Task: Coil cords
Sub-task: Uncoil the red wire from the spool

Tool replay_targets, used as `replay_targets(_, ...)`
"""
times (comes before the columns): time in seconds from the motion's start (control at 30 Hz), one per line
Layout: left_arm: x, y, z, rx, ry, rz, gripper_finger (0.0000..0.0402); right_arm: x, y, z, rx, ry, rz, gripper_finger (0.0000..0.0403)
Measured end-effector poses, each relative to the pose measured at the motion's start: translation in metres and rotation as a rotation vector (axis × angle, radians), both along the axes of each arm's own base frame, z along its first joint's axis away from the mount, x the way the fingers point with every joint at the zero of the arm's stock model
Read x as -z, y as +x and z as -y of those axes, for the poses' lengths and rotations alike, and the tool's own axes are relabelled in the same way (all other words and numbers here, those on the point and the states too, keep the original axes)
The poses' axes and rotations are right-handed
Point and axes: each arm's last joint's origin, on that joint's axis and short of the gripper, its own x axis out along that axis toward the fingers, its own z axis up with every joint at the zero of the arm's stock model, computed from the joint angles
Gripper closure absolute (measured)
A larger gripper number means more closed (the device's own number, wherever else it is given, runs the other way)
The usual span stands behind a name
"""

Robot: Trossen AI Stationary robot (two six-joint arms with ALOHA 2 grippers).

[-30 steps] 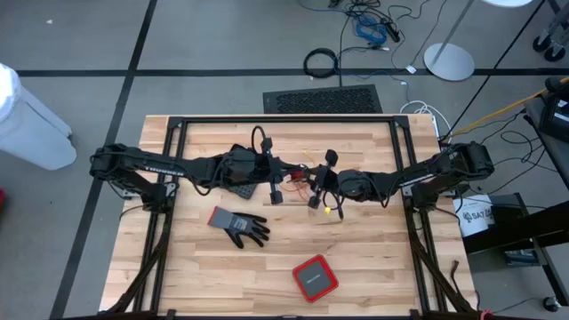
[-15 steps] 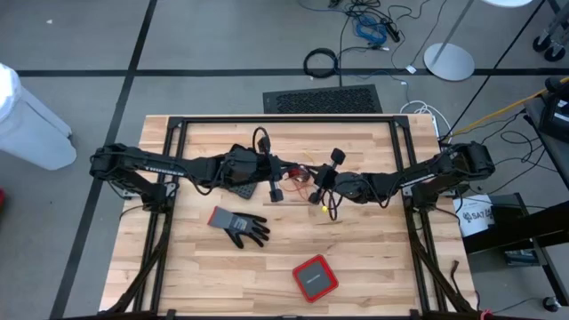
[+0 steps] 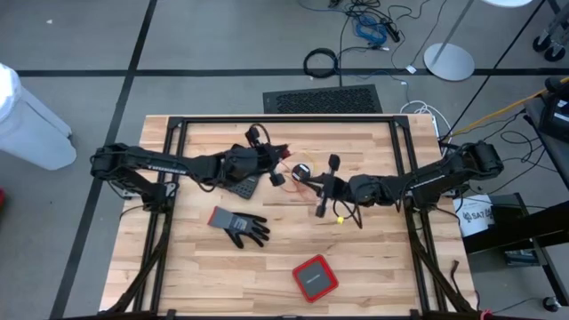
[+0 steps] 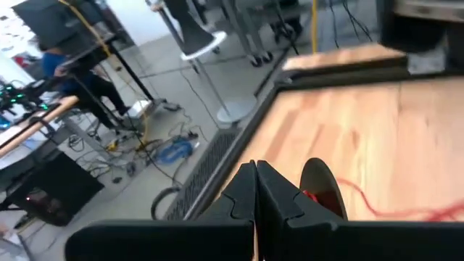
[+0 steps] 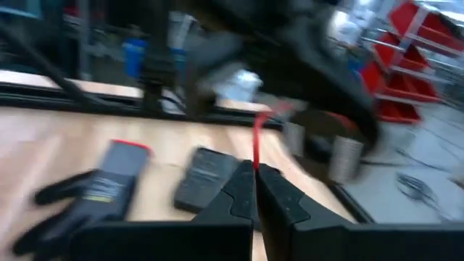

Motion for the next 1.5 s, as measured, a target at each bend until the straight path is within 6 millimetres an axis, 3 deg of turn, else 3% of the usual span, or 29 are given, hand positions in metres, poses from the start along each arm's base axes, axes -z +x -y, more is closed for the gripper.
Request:
replay_targets(0.2, -0.015, 0.008, -0.004, 0.036, -0.026, 0.259, 0.0402, 0.011, 0.001, 0.005, -0.047, 0.045, -0.090, 0.0403)
replay_targets(0.37, -0.023, 0.011, -0.005, 0.217, -0.120, 0.386, 0.0402, 0.024, -0.003, 0.025, 0.098, 0.088, -0.217, 0.0403)
replay_targets(0.5, -0.016, 0.009, -0.002, 0.329, -0.186, 0.278, 0.0402, 0.024, -0.014, 0.039, 0.265, 0.099, -0.269, 0.0403)
replay_targets(0.63, 0.002, 0.003, -0.002, 0.299, -0.200, 0.051, 0.0402, 0.008, -0.025, 0.041, 0.327, 0.096, -0.212, 0.0403)
replay_targets(0.8, 0.018, -0.005, -0.005, 0.113, -0.079, -0.172, 0.0402, -0.018, -0.032, 0.027, 0.196, 0.056, -0.091, 0.0403)
replay_targets(0.97, 0.013, -0.004, -0.010, 0.019, -0.037, -0.120, 0.0402, -0.027, -0.026, 0.007, -0.034, 0.029, 0.005, 0.0403)
replay_targets(1.1, 0.000, -0.001, -0.016, -0.019, -0.021, 0.021, 0.0402, -0.016, -0.016, -0.001, -0.144, 0.030, -0.022, 0.0403)
replay_targets(1.23, -0.016, 0.002, -0.018, 0.022, -0.039, 0.212, 0.0401, 0.008, -0.004, -0.002, -0.142, 0.047, -0.122, 0.0403)
replay_targets(1.37, -0.025, 0.004, -0.014, 0.183, -0.123, 0.340, 0.0402, 0.030, 0.002, 0.011, -0.021, 0.074, -0.227, 0.0403)
replay_targets(1.5, -0.022, 0.006, -0.010, 0.305, -0.195, 0.324, 0.0402, 0.038, -0.002, 0.025, 0.150, 0.067, -0.296, 0.0403)
